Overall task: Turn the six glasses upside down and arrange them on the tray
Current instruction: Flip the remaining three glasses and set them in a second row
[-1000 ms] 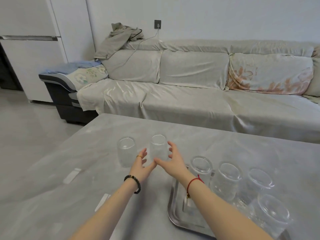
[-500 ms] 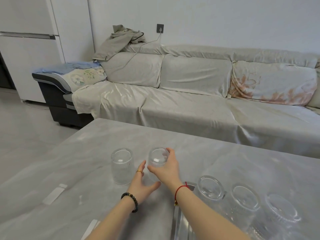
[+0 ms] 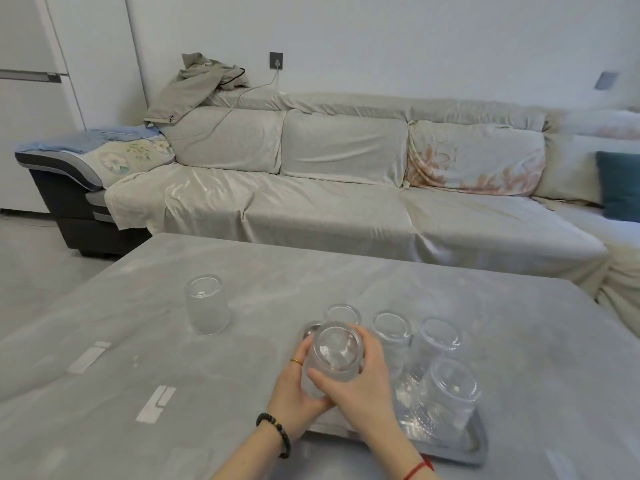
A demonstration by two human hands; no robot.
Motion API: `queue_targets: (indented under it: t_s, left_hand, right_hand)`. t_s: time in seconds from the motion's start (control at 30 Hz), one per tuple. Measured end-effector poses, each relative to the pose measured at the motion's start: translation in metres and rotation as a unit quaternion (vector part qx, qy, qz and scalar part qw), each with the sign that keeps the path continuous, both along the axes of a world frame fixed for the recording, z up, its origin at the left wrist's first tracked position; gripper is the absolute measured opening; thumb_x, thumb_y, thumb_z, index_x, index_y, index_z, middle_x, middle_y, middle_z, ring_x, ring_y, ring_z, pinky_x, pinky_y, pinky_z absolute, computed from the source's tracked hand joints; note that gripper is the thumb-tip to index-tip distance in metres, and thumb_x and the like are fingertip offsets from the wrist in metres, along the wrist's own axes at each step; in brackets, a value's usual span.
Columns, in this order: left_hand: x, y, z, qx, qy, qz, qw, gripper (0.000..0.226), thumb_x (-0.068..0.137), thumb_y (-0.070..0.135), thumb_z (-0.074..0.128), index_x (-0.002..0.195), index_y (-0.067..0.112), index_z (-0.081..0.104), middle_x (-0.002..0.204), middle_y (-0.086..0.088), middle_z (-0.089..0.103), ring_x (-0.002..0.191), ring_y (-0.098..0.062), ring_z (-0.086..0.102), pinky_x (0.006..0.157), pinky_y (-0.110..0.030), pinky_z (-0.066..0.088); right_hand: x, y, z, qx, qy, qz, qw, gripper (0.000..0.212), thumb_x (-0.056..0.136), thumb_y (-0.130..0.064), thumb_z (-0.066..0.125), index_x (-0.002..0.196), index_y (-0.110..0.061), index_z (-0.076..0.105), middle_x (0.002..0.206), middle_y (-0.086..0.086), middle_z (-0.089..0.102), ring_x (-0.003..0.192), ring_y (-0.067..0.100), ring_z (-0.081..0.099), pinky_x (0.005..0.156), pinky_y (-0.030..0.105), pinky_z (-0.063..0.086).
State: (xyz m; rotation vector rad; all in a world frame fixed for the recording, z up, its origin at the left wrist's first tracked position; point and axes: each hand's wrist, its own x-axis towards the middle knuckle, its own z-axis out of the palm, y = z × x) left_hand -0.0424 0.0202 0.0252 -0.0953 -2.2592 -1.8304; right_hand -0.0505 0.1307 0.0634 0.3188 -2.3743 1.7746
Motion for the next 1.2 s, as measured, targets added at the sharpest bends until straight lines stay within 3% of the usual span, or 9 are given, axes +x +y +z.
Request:
queue_targets:
  t_s: [0.07,0.23,0.4,0.57,0.73,0.87,1.0,1.13,1.2]
  left_hand:
    - [0.001,0.024,-0.001,0.001,-0.017,-0.015,1.000,0.068,0.051,0.036,0.076,0.111,0.045,0.046,0.107,0.037,0.060,0.102,0.017,0.052,0.080,0.001,0.039]
    - [-0.004,0.063,-0.008,0.014,-0.052,-0.033,0.998,0.061,0.060,0.017,0.076,0.099,0.049,0.043,0.102,0.034,0.052,0.092,0.031,0.045,0.071,0.007,0.035]
    - [-0.011,0.085,-0.016,0.043,-0.067,-0.052,0.995,0.063,0.067,0.001,0.069,0.115,0.033,0.043,0.115,0.015,0.056,0.106,0.002,0.054,0.080,-0.005,0.043]
    - [-0.016,0.090,-0.024,0.016,-0.095,-0.049,0.994,0.070,0.060,0.011,0.080,0.117,0.028,0.044,0.119,0.006,0.060,0.114,-0.010,0.054,0.101,-0.028,0.042]
    - [-0.018,0.092,-0.027,-0.030,-0.101,-0.055,0.993,0.076,0.062,0.022,0.080,0.125,0.024,0.038,0.121,0.012,0.053,0.115,-0.002,0.047,0.100,-0.019,0.034]
    - [-0.018,0.090,-0.025,-0.065,-0.106,-0.078,0.989,0.071,0.065,0.022,0.077,0.116,0.037,0.030,0.109,0.030,0.045,0.105,0.008,0.044,0.078,0.008,0.029]
    - [-0.021,0.085,-0.026,-0.091,-0.134,-0.110,0.981,0.092,0.067,0.023,0.076,0.138,0.022,0.018,0.133,0.012,0.043,0.124,-0.006,0.039,0.106,-0.022,0.033]
    - [-0.021,0.080,-0.020,-0.070,-0.160,-0.161,0.971,0.098,0.068,0.018,0.076,0.140,0.026,0.010,0.121,0.023,0.042,0.117,0.000,0.040,0.094,-0.013,0.033]
    - [-0.019,0.070,-0.016,-0.071,-0.152,-0.166,0.972,0.092,0.069,0.021,0.075,0.137,0.030,0.013,0.128,0.025,0.035,0.121,0.001,0.034,0.097,-0.009,0.031]
  right_hand:
    - [0.002,0.022,-0.001,0.017,-0.005,-0.027,0.999,0.069,0.047,-0.025,0.082,0.100,-0.046,0.044,0.109,-0.018,0.050,0.103,-0.009,0.048,0.083,0.009,0.039]
    - [0.002,0.058,-0.006,0.063,-0.043,-0.063,0.995,0.082,0.054,-0.023,0.082,0.125,-0.026,0.041,0.128,-0.004,0.052,0.119,0.012,0.047,0.103,0.030,0.038]
    - [0.006,0.073,-0.018,0.091,-0.048,-0.061,0.993,0.088,0.068,-0.016,0.075,0.139,-0.018,0.024,0.145,0.000,0.036,0.133,0.013,0.032,0.104,0.018,0.022]
    - [0.029,0.081,-0.036,0.114,-0.032,-0.074,0.990,0.071,0.080,-0.006,0.056,0.141,-0.018,0.021,0.150,0.000,0.026,0.138,0.010,0.022,0.105,0.013,0.019]
    - [0.049,0.085,-0.049,0.064,-0.031,-0.093,0.993,0.062,0.079,0.000,0.056,0.130,-0.029,0.035,0.133,-0.003,0.039,0.122,0.013,0.043,0.100,0.024,0.037]
    - [0.052,0.084,-0.054,0.034,-0.068,-0.092,0.993,0.063,0.079,0.003,0.053,0.129,-0.032,0.037,0.124,-0.004,0.045,0.106,0.007,0.048,0.095,0.030,0.044]
    - [0.051,0.079,-0.054,0.017,-0.072,-0.109,0.991,0.064,0.078,0.004,0.053,0.131,-0.028,0.037,0.122,-0.006,0.045,0.104,0.008,0.052,0.091,0.044,0.049]
    - [0.050,0.076,-0.055,0.021,-0.057,-0.120,0.991,0.062,0.078,0.002,0.055,0.130,-0.026,0.036,0.118,-0.004,0.044,0.099,0.004,0.050,0.080,0.030,0.050]
    - [0.050,0.075,-0.056,0.036,-0.026,-0.125,0.991,0.059,0.078,0.003,0.055,0.128,-0.025,0.039,0.114,-0.005,0.044,0.096,0.003,0.049,0.075,0.016,0.044]
